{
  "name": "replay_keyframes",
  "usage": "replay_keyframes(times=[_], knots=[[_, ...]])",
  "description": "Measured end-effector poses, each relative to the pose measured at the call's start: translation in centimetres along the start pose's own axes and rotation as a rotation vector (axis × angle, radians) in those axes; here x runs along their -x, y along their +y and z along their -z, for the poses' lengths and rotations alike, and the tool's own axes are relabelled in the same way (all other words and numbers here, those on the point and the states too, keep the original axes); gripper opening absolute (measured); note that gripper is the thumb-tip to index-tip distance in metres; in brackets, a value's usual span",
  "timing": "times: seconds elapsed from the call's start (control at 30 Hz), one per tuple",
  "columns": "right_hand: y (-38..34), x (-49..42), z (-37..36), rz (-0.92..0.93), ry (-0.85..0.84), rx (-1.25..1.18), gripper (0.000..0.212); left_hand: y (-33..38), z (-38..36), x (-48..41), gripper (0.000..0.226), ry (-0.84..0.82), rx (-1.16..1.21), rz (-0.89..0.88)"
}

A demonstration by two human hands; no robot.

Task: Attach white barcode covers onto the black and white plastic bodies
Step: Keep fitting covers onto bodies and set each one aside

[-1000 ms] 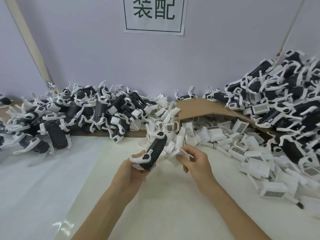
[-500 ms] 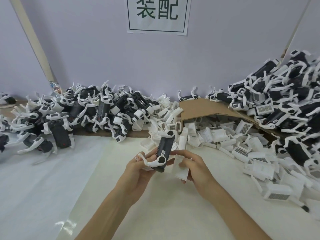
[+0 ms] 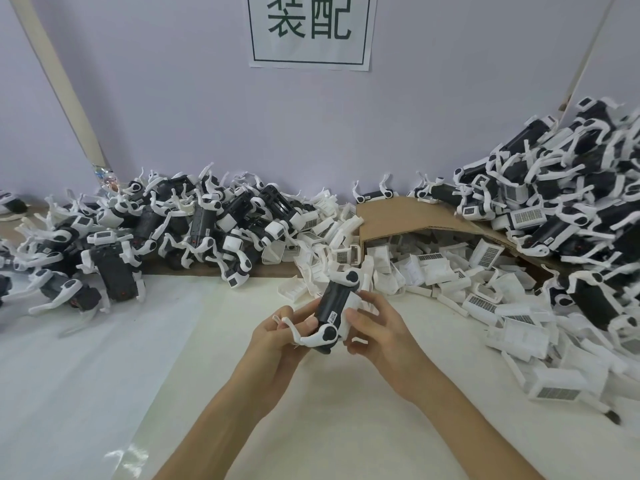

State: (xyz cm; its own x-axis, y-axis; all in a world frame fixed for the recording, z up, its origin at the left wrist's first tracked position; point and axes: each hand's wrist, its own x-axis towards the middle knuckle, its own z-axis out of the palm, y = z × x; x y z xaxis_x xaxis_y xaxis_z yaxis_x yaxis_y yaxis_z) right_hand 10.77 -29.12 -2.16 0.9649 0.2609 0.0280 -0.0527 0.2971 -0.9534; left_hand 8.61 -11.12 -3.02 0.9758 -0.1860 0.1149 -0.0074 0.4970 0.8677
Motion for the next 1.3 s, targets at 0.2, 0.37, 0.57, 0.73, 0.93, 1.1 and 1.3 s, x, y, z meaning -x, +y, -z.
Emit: replay_keyframes(times=[0.2, 0.37, 0.57, 0.73, 0.93, 1.1, 1.3], knots=[[-0.3, 0.1, 0.7, 0.046, -0.010, 0.031, 0.032, -0.4, 0.0, -0.1, 0.026, 0.002, -0.032, -0.001], [-0.3, 0.1, 0.6, 0.063, -0.002, 0.046, 0.031, -0.4, 0.6, -0.3, 0.043, 0.013, -0.145, 0.028], [-0.6, 0.3, 0.5, 0.070, -0.016, 0.044, 0.028, -0.2, 0.0, -0.1, 0.062, -0.015, -0.263, 0.013], [-0.6, 0.2, 0.8, 0.052, -0.061, 0.009, 0.021, 0.1, -0.3, 0.1, 0.057, -0.026, -0.304, -0.004], [-0.6, 0.3, 0.8, 0.061, -0.059, 0.064, 0.026, -0.1, -0.4, 0.1, 0.047, 0.012, -0.345, -0.042], [-0.6, 0.2, 0.8, -0.080, -0.182, -0.022, 0.049, -0.6, -0.5, 0.1, 0.041, -0.028, -0.429, -0.036], [-0.7, 0.3, 0.5, -0.145, -0.242, -0.157, 0.051, 0.2, -0.3, -0.1, 0.043, -0.132, -0.345, 0.032]])
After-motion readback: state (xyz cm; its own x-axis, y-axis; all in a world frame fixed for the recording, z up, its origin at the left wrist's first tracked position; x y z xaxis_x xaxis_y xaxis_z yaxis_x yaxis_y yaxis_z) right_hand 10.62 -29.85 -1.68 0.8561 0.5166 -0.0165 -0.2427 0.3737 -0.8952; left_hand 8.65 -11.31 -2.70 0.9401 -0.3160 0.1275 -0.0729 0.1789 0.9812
